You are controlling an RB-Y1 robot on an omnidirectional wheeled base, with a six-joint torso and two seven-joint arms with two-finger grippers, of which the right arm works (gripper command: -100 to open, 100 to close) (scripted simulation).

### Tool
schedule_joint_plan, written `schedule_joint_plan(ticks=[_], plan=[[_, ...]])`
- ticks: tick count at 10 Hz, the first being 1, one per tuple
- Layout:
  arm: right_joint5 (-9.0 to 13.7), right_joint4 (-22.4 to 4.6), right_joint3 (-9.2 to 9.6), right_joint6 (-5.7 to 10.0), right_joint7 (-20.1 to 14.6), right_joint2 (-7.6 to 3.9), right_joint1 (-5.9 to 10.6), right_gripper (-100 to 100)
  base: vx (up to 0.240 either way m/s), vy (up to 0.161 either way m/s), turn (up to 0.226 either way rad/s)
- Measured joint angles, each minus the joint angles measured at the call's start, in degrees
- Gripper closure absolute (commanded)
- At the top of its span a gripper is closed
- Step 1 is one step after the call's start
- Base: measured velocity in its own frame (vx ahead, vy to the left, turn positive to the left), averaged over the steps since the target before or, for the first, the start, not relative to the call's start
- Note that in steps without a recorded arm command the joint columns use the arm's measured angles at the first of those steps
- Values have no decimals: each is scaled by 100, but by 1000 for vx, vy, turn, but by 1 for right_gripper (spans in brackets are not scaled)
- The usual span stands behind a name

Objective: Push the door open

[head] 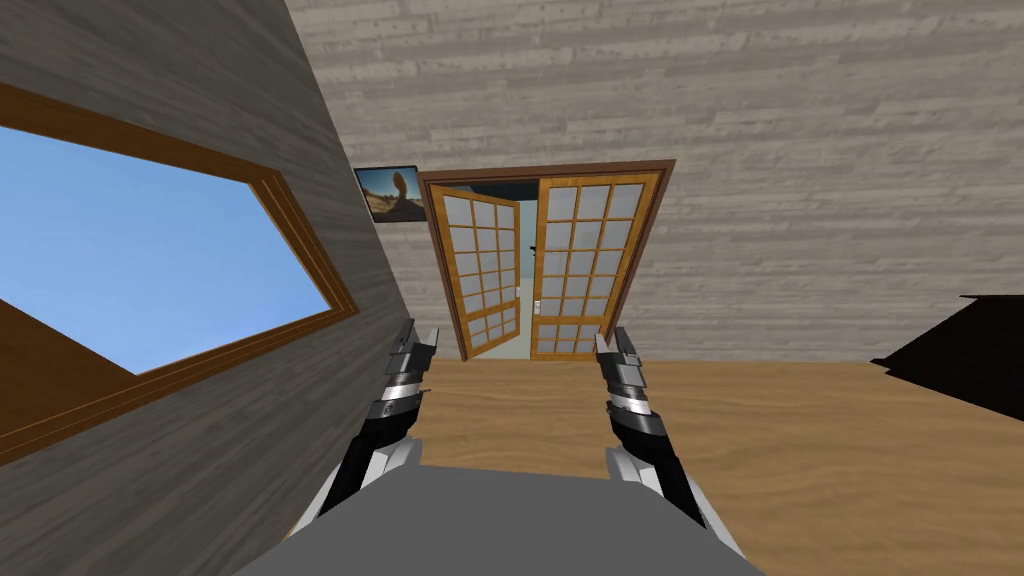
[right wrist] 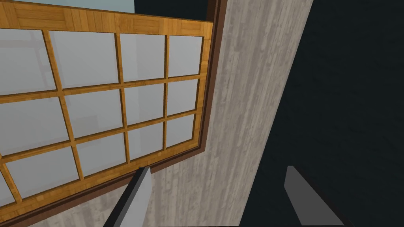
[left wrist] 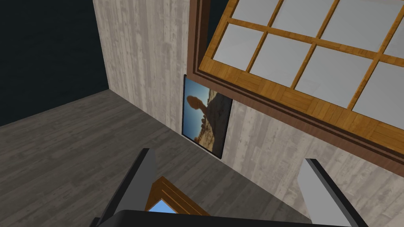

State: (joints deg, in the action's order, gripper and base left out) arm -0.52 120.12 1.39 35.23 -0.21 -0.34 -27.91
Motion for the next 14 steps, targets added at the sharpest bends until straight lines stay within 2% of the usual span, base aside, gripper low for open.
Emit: schedule_joint_plan(ticks=[6,10,14], plan=[[554,-676,297,246,-680,-183,131,-100,118,-18,57],[905,-1089,417,369,-1107,-309,241,-100,93,-14,59],[1258,-1490,588,491,-1532,-389,336,-100,98,-21,59]])
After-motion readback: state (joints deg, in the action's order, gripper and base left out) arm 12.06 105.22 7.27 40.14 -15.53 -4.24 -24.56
